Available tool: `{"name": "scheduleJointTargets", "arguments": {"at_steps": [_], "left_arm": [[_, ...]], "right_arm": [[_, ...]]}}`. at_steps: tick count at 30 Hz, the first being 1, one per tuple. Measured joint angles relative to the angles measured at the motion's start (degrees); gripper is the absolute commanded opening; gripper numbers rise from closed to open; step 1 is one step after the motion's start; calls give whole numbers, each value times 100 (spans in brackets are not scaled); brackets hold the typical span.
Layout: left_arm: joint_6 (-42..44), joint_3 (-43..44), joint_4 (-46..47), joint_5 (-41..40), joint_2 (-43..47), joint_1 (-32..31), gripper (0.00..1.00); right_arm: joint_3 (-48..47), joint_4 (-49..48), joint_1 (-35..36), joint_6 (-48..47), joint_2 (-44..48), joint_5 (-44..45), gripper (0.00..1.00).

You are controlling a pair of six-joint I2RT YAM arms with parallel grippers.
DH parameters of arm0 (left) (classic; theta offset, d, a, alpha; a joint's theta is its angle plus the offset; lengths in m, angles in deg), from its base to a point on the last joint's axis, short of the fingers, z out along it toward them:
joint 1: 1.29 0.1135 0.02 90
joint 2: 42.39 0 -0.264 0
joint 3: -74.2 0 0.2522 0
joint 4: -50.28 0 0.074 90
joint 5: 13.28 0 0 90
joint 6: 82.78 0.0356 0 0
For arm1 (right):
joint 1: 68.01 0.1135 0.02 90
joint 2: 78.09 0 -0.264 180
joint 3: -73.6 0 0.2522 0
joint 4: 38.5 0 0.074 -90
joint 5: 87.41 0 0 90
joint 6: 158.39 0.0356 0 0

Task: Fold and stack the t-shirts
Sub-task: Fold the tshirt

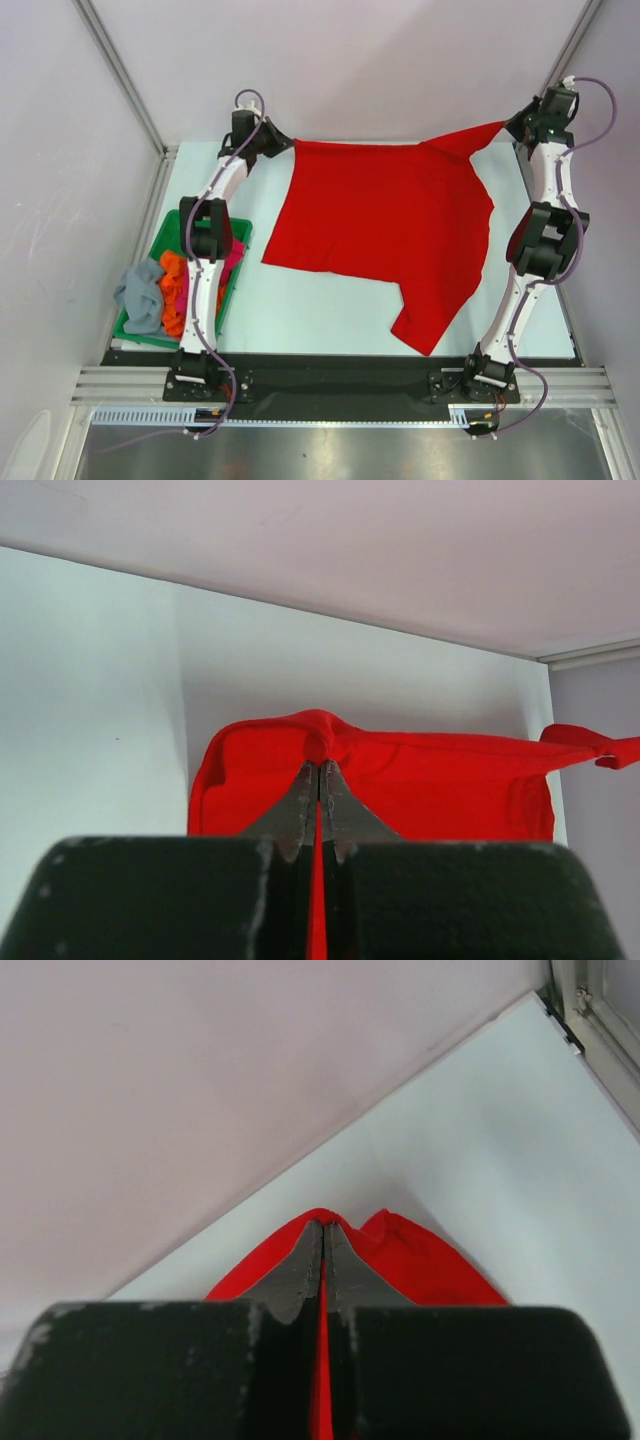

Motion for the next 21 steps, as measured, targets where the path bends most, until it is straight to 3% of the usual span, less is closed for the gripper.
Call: {"name": "scheduleJointTargets", "arguments": {"at_steps": [12, 21], "left_arm": [[13, 0, -444, 46, 2, 39, 0], [24, -271, -911, 63, 122, 50, 0]], "right_arm": [[306, 599, 136, 308, 271, -210, 0], [1403, 1410, 210, 297, 1443, 35, 0]]}}
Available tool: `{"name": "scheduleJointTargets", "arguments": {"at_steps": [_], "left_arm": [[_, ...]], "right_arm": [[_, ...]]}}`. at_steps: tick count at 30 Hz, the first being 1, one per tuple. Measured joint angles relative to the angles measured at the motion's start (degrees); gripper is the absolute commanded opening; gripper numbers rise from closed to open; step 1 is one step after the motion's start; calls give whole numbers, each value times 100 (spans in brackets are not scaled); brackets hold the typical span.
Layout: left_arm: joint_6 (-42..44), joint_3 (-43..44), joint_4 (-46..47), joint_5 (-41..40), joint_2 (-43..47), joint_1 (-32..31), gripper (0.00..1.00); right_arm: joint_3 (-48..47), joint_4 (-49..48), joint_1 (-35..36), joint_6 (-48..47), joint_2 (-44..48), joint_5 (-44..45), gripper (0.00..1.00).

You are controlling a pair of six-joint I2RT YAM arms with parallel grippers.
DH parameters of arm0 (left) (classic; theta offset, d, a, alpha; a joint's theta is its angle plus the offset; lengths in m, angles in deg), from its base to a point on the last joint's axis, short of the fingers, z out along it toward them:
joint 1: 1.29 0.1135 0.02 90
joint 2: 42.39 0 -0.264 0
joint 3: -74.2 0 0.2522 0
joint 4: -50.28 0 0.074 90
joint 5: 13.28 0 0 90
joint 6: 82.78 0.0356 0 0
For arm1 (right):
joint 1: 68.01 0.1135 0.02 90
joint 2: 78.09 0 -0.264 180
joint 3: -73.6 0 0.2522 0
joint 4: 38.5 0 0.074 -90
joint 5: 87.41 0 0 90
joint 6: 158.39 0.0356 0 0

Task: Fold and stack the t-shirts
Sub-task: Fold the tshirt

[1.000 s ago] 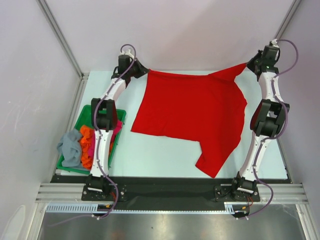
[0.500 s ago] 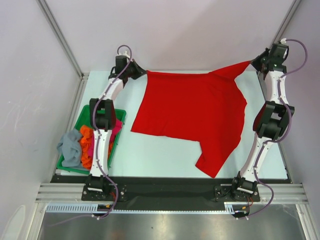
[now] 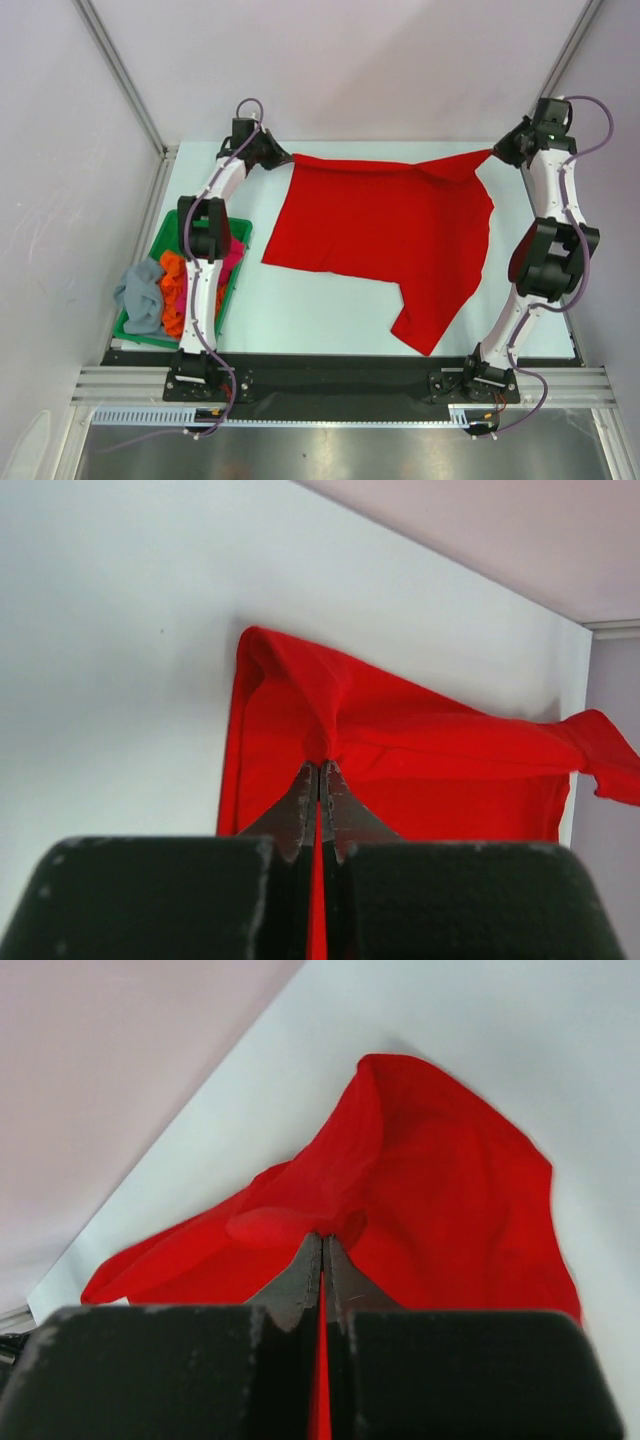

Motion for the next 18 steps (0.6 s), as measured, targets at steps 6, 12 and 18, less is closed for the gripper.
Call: {"name": "scheduleJointTargets", "arguments": {"at_steps": [6, 12, 18], "left_arm": [[168, -52, -450, -7, 164, 7, 0], [420, -52, -907, -15, 249, 7, 0], [610, -57, -1196, -17, 251, 13, 1]], "right_arm": [[205, 498, -146, -83, 354, 59, 0], [627, 1040, -81, -254, 354, 120, 0], [1139, 1318, 146, -404, 354, 122, 0]]}}
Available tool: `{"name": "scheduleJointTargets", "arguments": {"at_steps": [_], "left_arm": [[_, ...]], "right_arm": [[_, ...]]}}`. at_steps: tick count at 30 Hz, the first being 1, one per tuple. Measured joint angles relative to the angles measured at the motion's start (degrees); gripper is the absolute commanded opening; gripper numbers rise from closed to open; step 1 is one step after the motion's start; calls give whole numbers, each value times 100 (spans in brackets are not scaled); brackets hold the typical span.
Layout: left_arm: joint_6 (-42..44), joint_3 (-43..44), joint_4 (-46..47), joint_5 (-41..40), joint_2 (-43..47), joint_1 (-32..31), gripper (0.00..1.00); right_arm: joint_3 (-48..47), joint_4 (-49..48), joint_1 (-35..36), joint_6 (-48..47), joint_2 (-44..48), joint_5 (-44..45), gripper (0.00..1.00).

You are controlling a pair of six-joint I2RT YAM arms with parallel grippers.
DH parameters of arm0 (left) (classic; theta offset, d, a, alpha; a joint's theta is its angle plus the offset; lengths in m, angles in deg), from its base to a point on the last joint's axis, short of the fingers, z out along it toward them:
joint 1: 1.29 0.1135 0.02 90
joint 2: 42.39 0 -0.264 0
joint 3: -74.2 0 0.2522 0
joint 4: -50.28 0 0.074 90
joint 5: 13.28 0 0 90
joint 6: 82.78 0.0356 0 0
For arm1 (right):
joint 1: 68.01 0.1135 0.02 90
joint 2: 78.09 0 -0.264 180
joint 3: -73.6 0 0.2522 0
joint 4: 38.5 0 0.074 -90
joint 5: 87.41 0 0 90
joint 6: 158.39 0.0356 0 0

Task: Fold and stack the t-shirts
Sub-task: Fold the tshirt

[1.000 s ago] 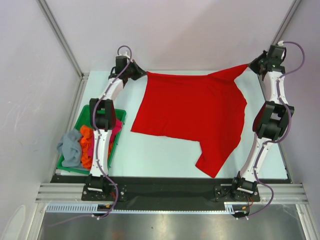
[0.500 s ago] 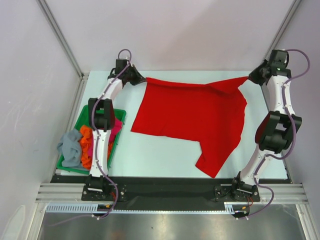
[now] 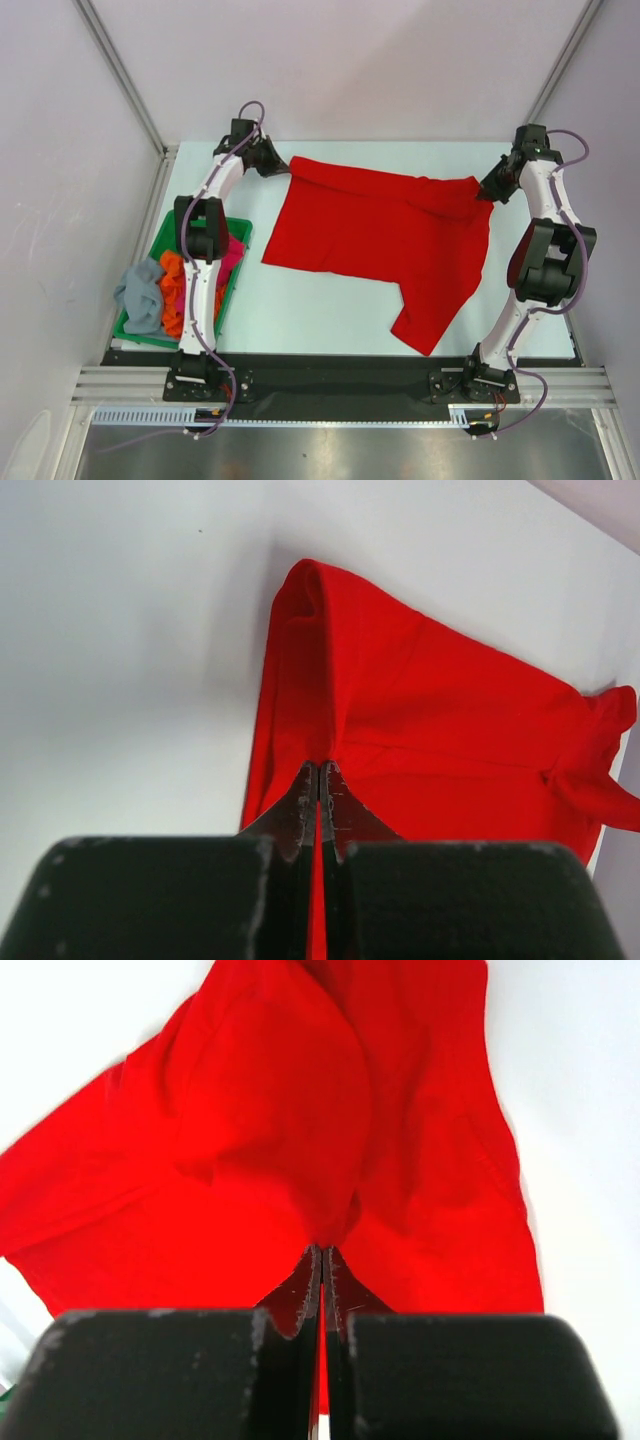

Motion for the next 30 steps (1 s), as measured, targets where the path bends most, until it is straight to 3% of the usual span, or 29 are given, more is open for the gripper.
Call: {"name": "scheduleJointTargets", "arguments": {"at_steps": [30], "left_arm": [[149, -361, -490, -22, 105, 4, 1]], "right_arm": [[-621, 890, -264, 52, 0, -380, 0]]}}
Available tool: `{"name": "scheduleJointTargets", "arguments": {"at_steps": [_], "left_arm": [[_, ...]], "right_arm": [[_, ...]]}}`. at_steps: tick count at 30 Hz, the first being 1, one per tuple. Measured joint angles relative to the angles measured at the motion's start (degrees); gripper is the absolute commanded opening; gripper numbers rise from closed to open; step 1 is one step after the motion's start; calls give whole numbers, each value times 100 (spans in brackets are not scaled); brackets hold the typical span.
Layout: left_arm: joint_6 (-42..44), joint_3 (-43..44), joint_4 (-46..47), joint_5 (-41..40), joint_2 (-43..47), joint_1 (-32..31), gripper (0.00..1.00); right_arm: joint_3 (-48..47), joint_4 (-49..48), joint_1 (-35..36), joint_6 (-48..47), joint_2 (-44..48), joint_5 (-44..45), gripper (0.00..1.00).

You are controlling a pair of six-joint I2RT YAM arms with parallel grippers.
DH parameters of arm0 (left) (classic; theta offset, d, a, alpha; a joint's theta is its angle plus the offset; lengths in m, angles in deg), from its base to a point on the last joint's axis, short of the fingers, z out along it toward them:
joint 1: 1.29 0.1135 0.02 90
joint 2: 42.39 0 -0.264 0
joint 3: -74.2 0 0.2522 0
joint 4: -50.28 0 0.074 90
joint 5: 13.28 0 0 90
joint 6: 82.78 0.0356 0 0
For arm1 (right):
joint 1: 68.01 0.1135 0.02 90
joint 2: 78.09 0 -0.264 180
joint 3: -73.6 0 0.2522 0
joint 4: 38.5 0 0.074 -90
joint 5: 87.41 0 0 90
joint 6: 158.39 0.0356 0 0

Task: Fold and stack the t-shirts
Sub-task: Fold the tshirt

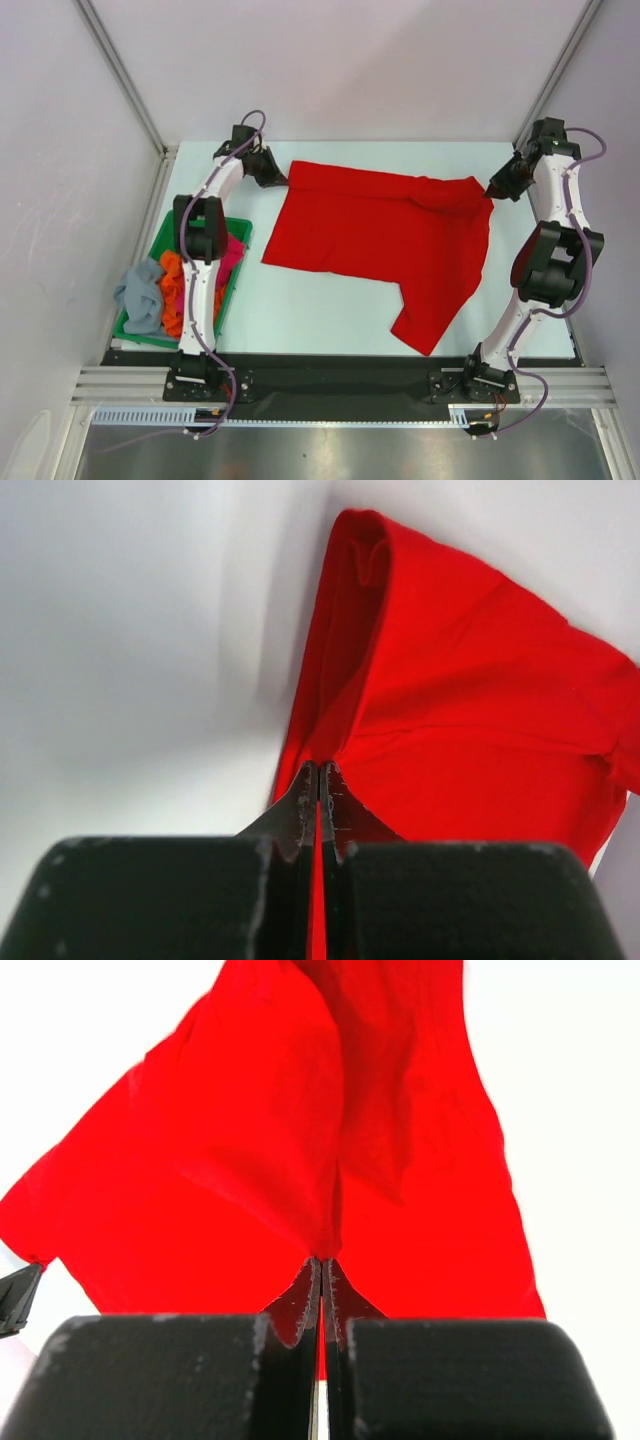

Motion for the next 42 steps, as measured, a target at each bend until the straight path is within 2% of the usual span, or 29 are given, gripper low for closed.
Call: {"name": "scheduleJointTargets", "arguments": {"at_steps": [7, 10, 13, 16, 20, 24, 26, 29, 31, 34, 41, 42], "left_arm": [[48, -197, -162, -31, 216, 0, 0], [90, -243, -229, -48, 278, 0, 4], [142, -243, -273, -105, 278, -2, 13], [188, -225, -356, -186, 278, -2, 16], [208, -162, -415, -249, 278, -2, 34], [264, -164, -457, -426, 282, -24, 41], [286, -431, -345, -518, 431, -44, 44], [273, -719, -297, -511, 695, -103, 41], [234, -623, -149, -444, 739, -181, 40], [195, -413, 90, -350, 739, -363, 39], [-31, -273, 573, -81, 739, -800, 38], [-39, -273, 588, -59, 739, -822, 38]], "right_arm": [[-92, 212, -103, 85, 0, -216, 0], [-111, 258, -129, 109, 0, -299, 0], [-17, 227, -129, 107, 7, -323, 0], [310, 173, -127, 101, 20, -310, 2], [754, 127, -129, 70, 20, -271, 6], [822, -37, -127, 0, 20, -269, 9], [822, -153, -125, -31, 20, -271, 9], [820, -243, -94, -57, 20, -299, 6], [778, -234, -83, -48, -2, -385, 2], [525, -225, -76, 4, -109, -656, 3], [94, -855, -289, 772, -557, -1294, 8], [24, -960, -341, 890, -719, -1320, 15]]}}
